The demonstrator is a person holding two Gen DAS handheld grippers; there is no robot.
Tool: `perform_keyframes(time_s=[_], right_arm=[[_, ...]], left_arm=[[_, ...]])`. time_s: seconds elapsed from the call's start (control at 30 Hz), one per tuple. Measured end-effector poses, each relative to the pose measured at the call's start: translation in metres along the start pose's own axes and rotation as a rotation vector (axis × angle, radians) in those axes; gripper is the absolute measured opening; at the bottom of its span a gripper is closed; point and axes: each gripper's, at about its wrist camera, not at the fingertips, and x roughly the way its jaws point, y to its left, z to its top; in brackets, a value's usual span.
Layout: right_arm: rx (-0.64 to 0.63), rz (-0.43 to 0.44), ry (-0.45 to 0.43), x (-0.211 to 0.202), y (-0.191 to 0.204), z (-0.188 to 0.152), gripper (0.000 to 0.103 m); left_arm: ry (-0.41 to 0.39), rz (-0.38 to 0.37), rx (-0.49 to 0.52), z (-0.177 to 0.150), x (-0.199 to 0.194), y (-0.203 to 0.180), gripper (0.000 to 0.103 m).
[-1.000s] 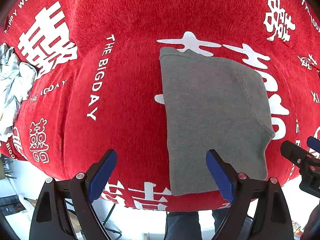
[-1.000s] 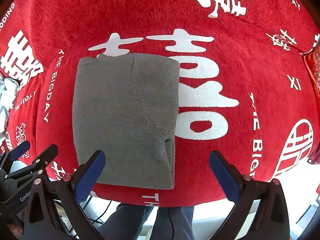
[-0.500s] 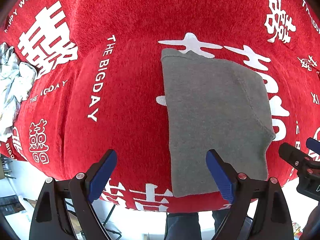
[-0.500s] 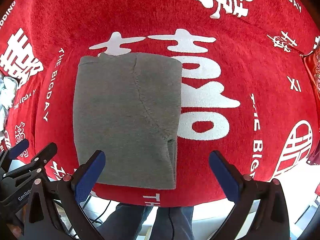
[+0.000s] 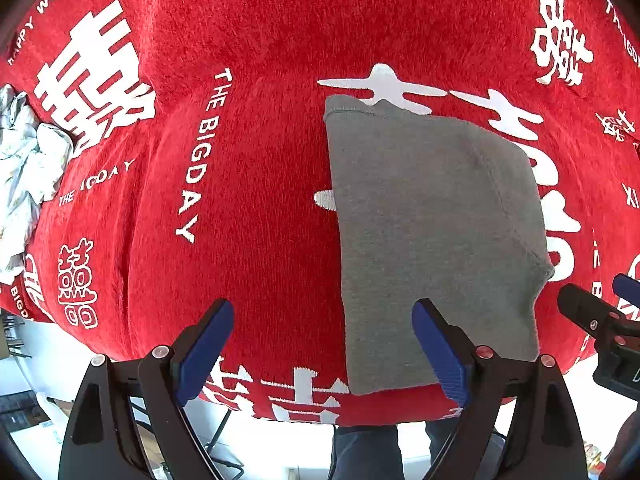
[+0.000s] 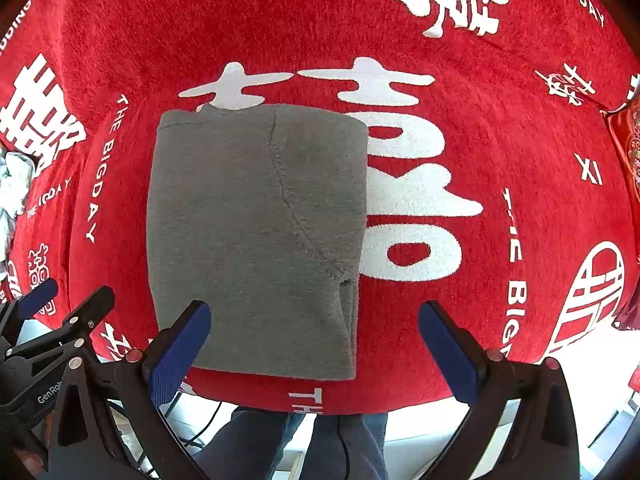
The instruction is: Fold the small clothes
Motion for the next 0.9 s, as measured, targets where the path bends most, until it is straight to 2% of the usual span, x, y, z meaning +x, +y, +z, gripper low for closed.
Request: perform_keyframes(time_s=[0.57, 0.9], right_arm=[[-0.007, -0.009, -0.002, 0.001, 0.002, 0.001, 0.103], [-0.018, -0.034, -0.004, 0.011, 0.005, -0.002, 0.103]], left_arm=[[0.002, 0.02, 0.008, 0.002, 0.004, 0.002, 0.091], [-0.033, 0.021, 0.063, 0.0, 0.011, -0.003, 0.091]])
